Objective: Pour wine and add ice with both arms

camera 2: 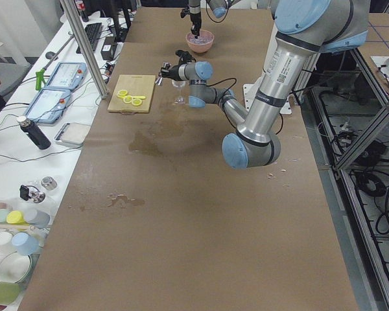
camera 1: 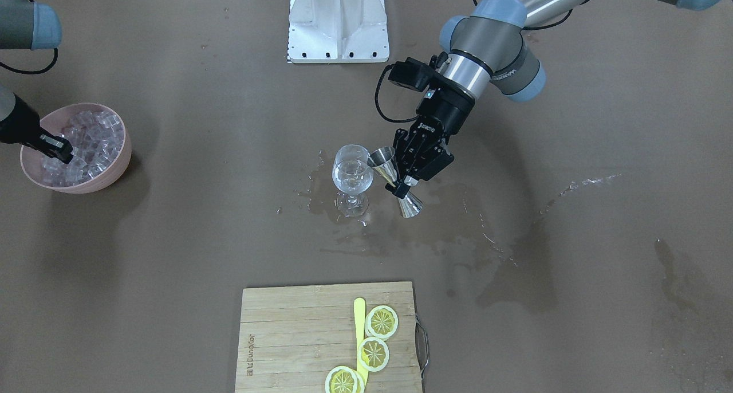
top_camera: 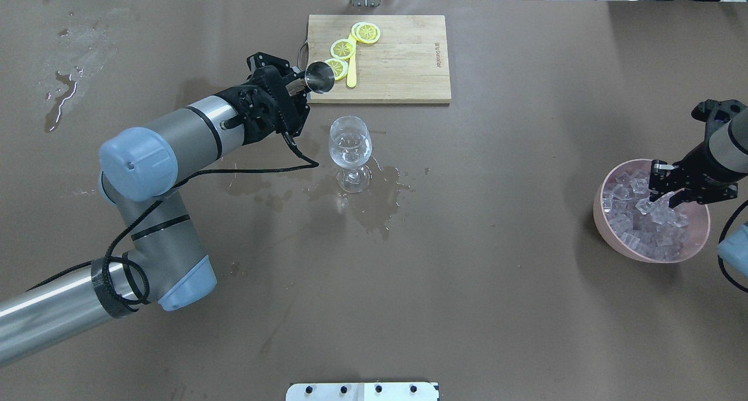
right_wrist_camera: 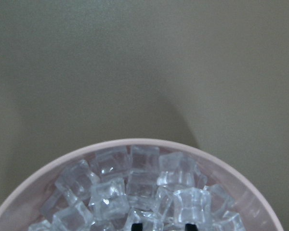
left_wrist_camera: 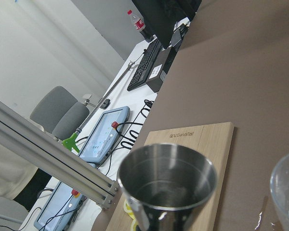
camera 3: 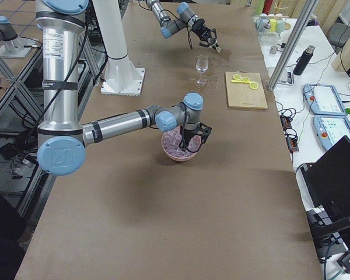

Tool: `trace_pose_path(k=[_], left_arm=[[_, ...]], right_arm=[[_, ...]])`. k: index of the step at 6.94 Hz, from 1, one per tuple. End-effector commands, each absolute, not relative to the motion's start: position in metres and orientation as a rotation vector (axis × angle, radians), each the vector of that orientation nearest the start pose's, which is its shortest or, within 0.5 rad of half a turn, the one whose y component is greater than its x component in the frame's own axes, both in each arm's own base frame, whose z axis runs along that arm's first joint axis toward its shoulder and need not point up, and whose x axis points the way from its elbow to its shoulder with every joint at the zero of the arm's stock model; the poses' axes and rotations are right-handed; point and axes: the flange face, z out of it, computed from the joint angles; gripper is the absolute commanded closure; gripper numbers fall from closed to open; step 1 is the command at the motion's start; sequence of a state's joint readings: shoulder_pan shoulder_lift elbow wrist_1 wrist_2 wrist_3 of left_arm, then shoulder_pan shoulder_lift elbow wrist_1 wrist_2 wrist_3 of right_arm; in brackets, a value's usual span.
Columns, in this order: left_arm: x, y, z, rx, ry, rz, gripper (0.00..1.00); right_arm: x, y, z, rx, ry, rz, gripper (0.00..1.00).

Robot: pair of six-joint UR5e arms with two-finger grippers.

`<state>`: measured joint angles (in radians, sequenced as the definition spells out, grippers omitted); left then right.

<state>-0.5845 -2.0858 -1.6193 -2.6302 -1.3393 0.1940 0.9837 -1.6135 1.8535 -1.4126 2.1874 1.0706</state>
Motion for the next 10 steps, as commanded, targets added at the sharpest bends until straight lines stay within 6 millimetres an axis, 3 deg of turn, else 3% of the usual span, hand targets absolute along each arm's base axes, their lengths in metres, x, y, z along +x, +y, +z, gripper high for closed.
trace_pose_path(k=[1, 2, 5, 7, 10], left_arm=[[0.442, -0.477, 0.215, 1.621, 0.427, 0.719, 1.0], [0.445, -0.472, 0.213, 1.631, 0.404, 0.716, 1.0], [0.452, -0.459, 0.208, 1.665, 0.315, 0.742, 1.0], [0.454, -0.454, 0.205, 1.68, 0.261, 0.76, 1.0], [0.456, -0.449, 0.208, 1.691, 0.15, 0.777, 1.0]], right_arm=[[-0.204, -0.451, 0.528, -0.179, -0.703, 0.338, 0.45], [-0.201, -0.454, 0.529, -0.177, -0.703, 0.346, 0.36], [-0.184, -0.458, 0.535, -0.164, -0.696, 0.34, 0.35], [-0.184, -0.457, 0.545, -0.166, -0.673, 0.349, 0.38], [-0.191, -0.462, 0.525, -0.165, -0.704, 0.368, 0.45]])
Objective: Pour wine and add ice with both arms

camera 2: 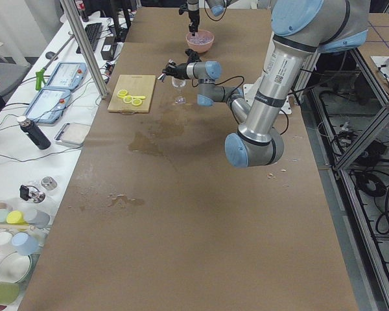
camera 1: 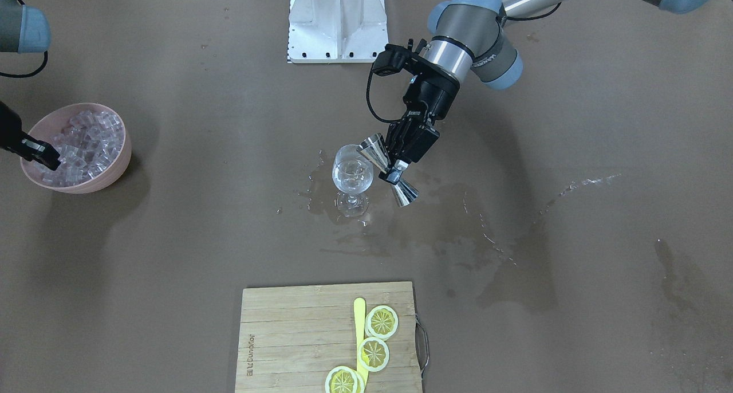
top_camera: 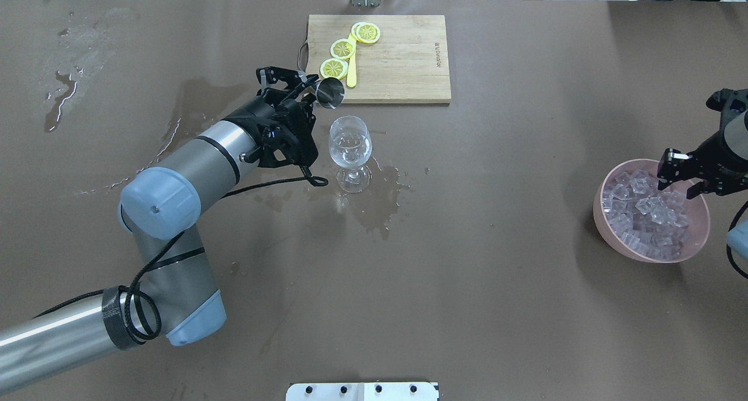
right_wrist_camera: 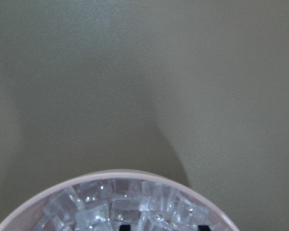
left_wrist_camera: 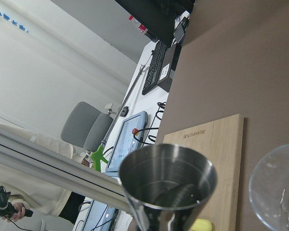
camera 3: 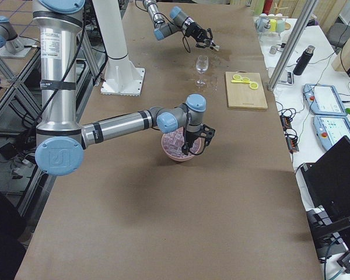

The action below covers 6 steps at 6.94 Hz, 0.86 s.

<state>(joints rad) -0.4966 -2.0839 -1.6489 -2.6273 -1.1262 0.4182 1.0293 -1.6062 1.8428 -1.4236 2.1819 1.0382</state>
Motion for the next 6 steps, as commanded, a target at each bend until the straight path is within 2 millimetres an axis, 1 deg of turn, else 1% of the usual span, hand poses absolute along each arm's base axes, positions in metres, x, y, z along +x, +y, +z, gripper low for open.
trace_pose_path(k=[1, 2, 3, 4, 5, 6], left_arm=[[0.455, -0.449, 0.207, 1.695, 0.115, 0.775, 1.0], [0.457, -0.448, 0.209, 1.693, 0.097, 0.783, 1.0], [0.462, -0.442, 0.208, 1.693, 0.046, 0.785, 1.0], [0.465, -0.439, 0.209, 1.695, 0.029, 0.8, 1.0], [0.466, -0.44, 0.21, 1.688, 0.022, 0.804, 1.0], [0.465, -0.442, 0.209, 1.667, -0.021, 0.804, 1.0]], right_arm=[[-0.204, -0.457, 0.524, -0.17, -0.699, 0.359, 0.4], [-0.209, -0.454, 0.525, -0.175, -0.698, 0.349, 0.33], [-0.215, -0.45, 0.526, -0.181, -0.695, 0.338, 0.26], [-0.226, -0.442, 0.518, -0.202, -0.699, 0.368, 0.18], [-0.229, -0.436, 0.51, -0.202, -0.707, 0.366, 0.18], [-0.234, -0.428, 0.518, -0.218, -0.693, 0.356, 0.18]])
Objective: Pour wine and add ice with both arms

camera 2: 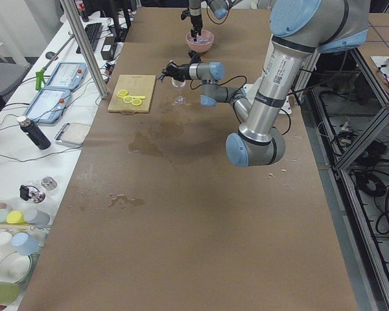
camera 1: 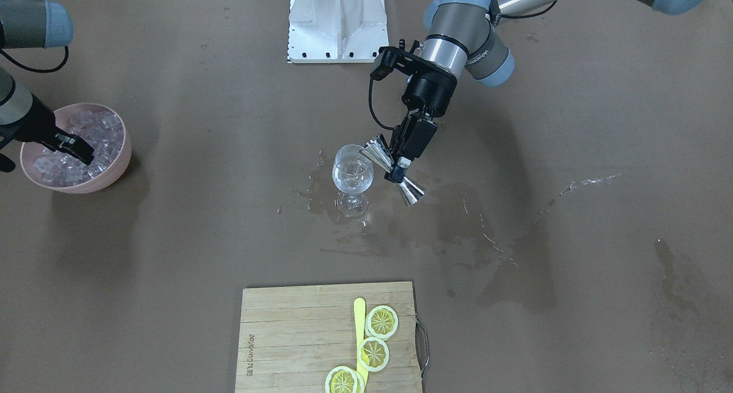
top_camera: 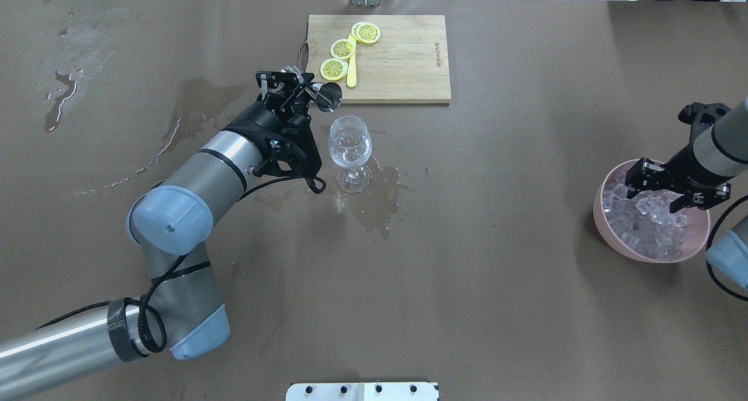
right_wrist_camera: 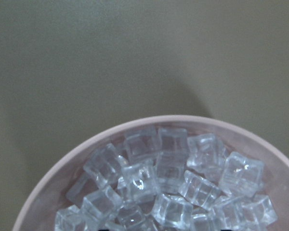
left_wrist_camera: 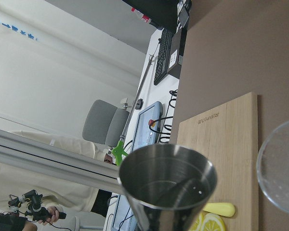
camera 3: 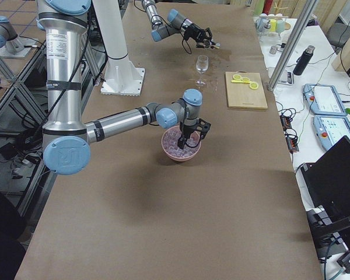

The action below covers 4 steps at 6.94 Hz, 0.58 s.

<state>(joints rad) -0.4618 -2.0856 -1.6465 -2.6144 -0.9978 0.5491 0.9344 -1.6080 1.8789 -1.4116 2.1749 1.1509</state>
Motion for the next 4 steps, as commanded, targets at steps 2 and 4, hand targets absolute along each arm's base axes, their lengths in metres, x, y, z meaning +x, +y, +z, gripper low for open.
trace_pose_path(k=[2, 4], left_arm=[[0.466, -0.442, 0.206, 1.658, -0.074, 0.811, 1.0], [0.466, -0.442, 0.204, 1.648, -0.118, 0.824, 1.0]], right_arm=[[-0.241, -0.424, 0.524, -0.223, -0.677, 0.344, 0.2], [-0.243, -0.425, 0.535, -0.228, -0.662, 0.346, 0.25]])
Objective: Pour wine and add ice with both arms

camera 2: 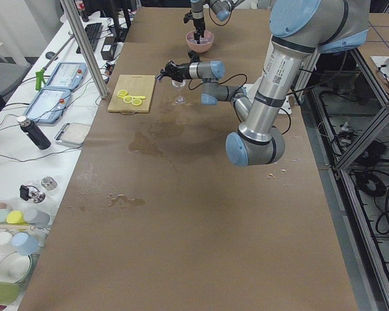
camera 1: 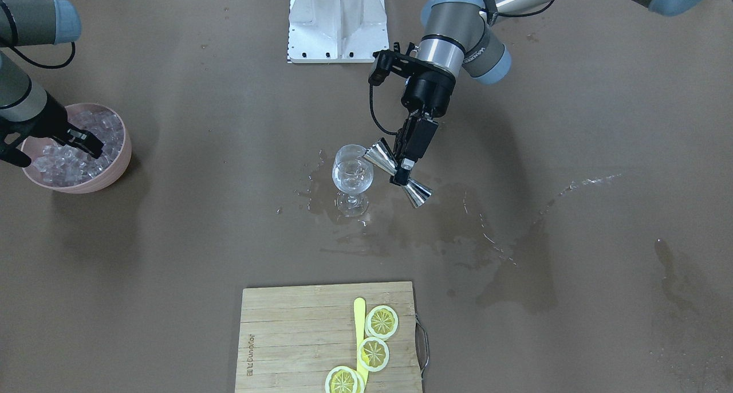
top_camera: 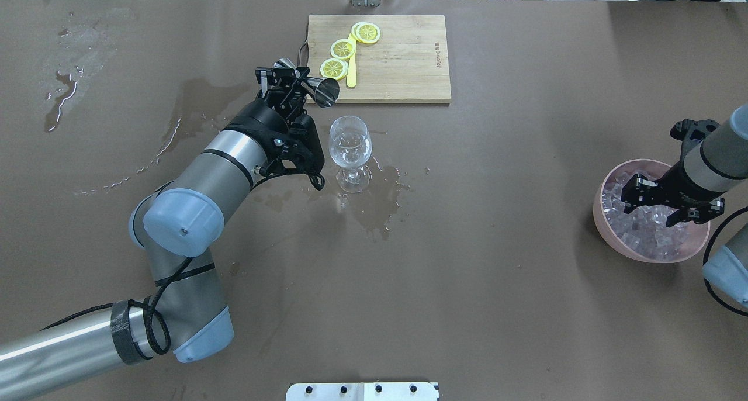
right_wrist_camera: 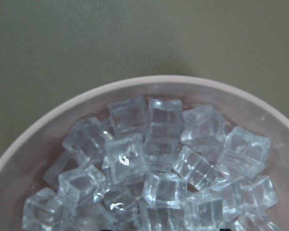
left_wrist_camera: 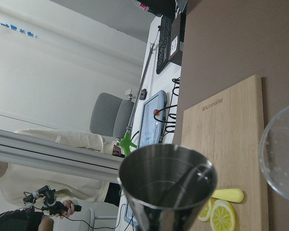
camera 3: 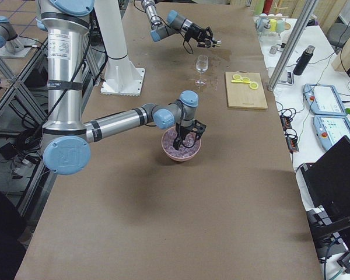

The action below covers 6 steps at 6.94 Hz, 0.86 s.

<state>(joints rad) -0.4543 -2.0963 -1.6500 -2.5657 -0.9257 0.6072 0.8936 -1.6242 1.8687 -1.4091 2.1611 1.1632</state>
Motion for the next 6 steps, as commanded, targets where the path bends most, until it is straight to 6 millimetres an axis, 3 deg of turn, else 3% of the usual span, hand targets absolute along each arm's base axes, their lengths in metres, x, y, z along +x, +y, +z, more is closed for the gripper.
trace_pose_path(k=[1, 3, 6], left_arm=[[0.467, -0.444, 0.206, 1.634, -0.13, 0.831, 1.0], [0.469, -0.443, 0.203, 1.634, -0.164, 0.854, 1.0], [0.473, -0.439, 0.201, 1.613, -0.211, 0.865, 1.0]], right_arm=[[-0.243, -0.425, 0.538, -0.224, -0.669, 0.342, 0.38], [-0.246, -0.428, 0.532, -0.215, -0.679, 0.335, 0.8], [-0.237, -0.432, 0.515, -0.188, -0.705, 0.344, 0.84]])
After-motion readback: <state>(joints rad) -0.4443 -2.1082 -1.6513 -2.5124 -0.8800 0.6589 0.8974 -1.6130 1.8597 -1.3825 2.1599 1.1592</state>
